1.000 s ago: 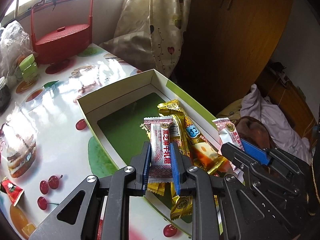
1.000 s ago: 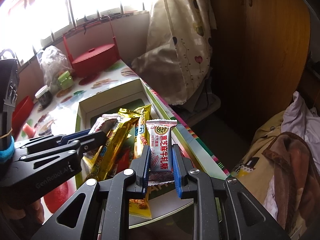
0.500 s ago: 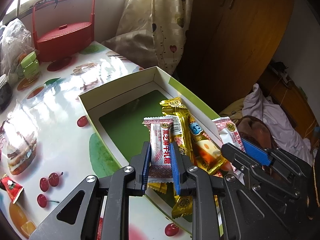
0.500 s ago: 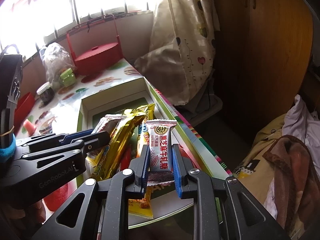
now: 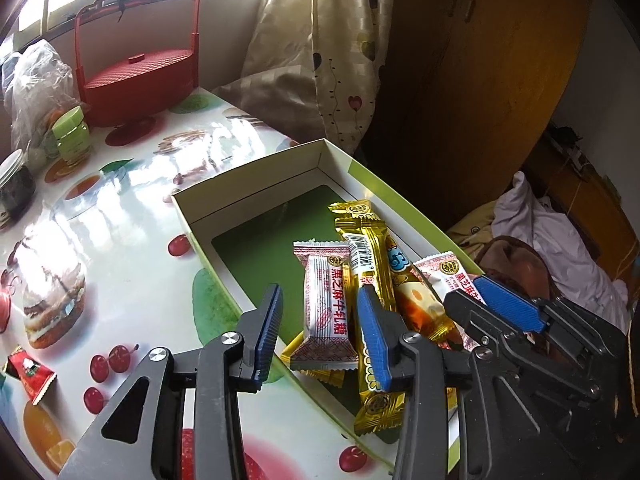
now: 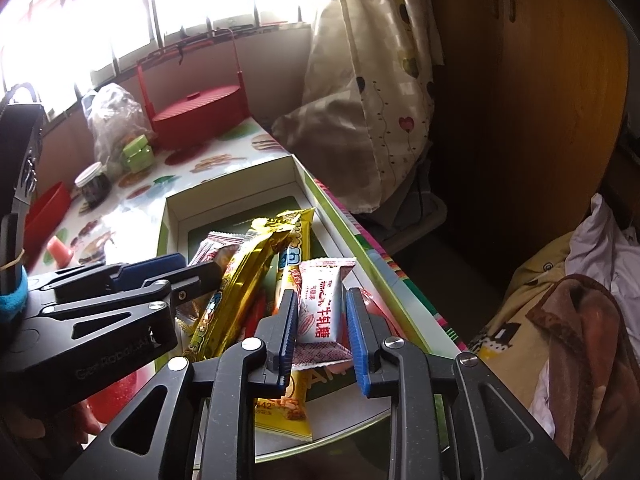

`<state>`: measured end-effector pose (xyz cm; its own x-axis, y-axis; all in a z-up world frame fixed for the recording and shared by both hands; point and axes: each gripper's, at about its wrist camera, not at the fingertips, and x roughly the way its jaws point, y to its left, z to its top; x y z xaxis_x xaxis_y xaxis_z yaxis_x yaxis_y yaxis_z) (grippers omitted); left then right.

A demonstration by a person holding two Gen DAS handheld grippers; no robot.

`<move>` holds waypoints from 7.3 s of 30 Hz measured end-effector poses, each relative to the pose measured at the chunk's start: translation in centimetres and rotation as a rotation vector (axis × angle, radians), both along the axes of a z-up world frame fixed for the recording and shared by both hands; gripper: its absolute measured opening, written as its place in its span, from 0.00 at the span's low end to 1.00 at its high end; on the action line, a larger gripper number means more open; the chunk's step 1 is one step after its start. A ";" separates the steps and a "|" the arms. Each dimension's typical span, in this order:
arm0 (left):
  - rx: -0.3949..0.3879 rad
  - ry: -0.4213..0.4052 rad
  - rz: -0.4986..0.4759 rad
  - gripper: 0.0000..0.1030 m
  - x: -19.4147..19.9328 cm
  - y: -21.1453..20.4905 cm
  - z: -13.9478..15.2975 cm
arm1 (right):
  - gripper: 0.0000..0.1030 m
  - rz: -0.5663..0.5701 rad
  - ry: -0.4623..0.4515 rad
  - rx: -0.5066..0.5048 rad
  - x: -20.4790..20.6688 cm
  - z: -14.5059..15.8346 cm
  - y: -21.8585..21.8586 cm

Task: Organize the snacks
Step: 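Open both grippers to release the nougat candies into the box, then withdraw both open grippers from the box back over the table, then grasp the pink jelly cup with the left gripper while the right grasps the red candy, then lift the jelly cup and red candy and carry them toward the green box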

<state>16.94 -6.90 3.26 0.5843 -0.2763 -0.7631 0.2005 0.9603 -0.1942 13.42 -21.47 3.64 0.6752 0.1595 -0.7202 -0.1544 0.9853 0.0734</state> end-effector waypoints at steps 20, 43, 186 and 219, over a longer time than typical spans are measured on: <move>-0.006 -0.020 0.007 0.44 -0.9 0.6 0.8 | 0.45 0.004 -0.006 0.003 -0.4 0.2 0.3; 0.024 -0.085 0.074 0.45 -4.6 4.9 2.7 | 0.48 0.032 -0.038 -0.011 -1.7 1.5 2.7; 0.091 -0.045 0.455 0.33 -2.4 28.8 -2.2 | 0.22 0.578 0.035 -0.064 0.0 -3.6 28.8; 0.094 -0.039 0.460 0.32 -2.3 28.6 -2.7 | 0.22 0.549 0.026 -0.030 -0.1 -2.9 27.7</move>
